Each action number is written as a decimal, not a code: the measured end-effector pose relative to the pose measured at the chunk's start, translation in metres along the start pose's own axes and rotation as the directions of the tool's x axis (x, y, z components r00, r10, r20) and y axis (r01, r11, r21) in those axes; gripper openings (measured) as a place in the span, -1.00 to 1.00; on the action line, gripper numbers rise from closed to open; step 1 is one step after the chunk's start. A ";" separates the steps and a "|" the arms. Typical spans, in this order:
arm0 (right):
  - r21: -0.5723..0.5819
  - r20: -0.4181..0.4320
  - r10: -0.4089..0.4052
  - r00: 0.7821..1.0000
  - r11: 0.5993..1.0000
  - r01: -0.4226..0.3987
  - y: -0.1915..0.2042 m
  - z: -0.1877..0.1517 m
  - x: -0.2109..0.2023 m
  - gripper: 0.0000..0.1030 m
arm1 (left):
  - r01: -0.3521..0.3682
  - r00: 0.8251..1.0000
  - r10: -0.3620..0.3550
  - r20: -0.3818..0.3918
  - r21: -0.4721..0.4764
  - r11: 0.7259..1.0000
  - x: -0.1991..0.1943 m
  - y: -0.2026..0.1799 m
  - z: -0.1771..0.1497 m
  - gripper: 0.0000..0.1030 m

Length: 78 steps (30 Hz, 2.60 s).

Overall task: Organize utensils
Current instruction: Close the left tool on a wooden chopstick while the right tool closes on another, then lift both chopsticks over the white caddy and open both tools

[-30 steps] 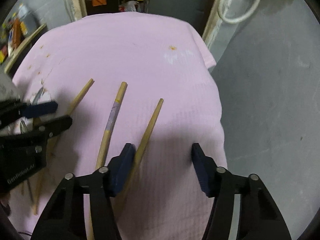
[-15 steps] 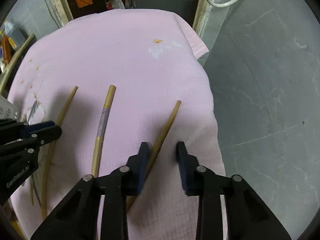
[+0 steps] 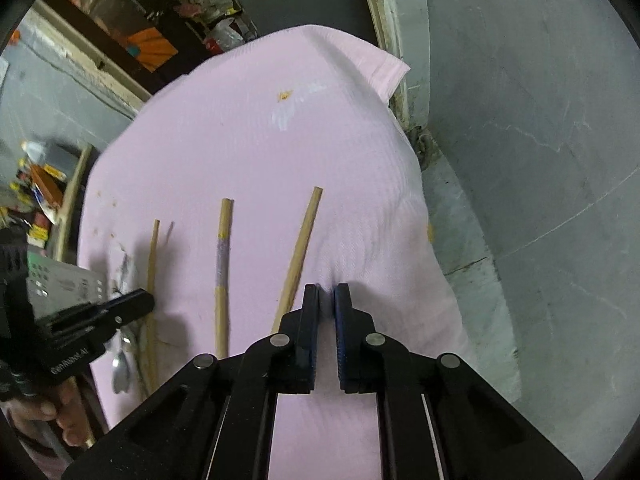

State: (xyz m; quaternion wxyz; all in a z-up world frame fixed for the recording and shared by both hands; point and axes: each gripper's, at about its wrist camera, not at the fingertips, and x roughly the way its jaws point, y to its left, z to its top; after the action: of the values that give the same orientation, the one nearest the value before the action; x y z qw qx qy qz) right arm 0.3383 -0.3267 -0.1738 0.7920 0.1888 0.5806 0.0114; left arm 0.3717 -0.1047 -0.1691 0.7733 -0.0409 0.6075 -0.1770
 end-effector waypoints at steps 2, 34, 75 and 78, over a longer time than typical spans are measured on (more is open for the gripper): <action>0.012 0.000 0.011 1.000 1.000 -0.011 0.002 -0.002 -0.003 -0.80 | 0.023 1.000 -0.023 -0.014 0.008 1.000 0.000 0.001 -0.001 -0.89; -0.023 -0.097 -0.078 0.992 0.997 0.076 0.015 0.015 0.041 -0.62 | -0.082 0.984 0.103 -0.148 0.145 0.986 0.025 -0.020 0.012 -0.64; -0.482 0.600 0.523 0.606 0.840 -0.248 0.138 -0.037 -0.208 -0.88 | -0.058 0.650 0.022 0.760 0.020 0.998 -0.252 0.024 -0.055 -0.88; -0.522 0.619 0.579 0.531 0.808 -0.272 0.172 -0.031 -0.220 -0.88 | -0.067 0.588 0.051 0.807 -0.015 0.998 -0.278 0.039 -0.056 -0.88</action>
State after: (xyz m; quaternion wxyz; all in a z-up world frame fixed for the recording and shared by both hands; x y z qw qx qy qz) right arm 0.2726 -0.2099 0.0736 0.9505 0.1645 0.1186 0.2356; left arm 0.2717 0.0301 0.0632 0.9702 -0.0898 0.1912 -0.1187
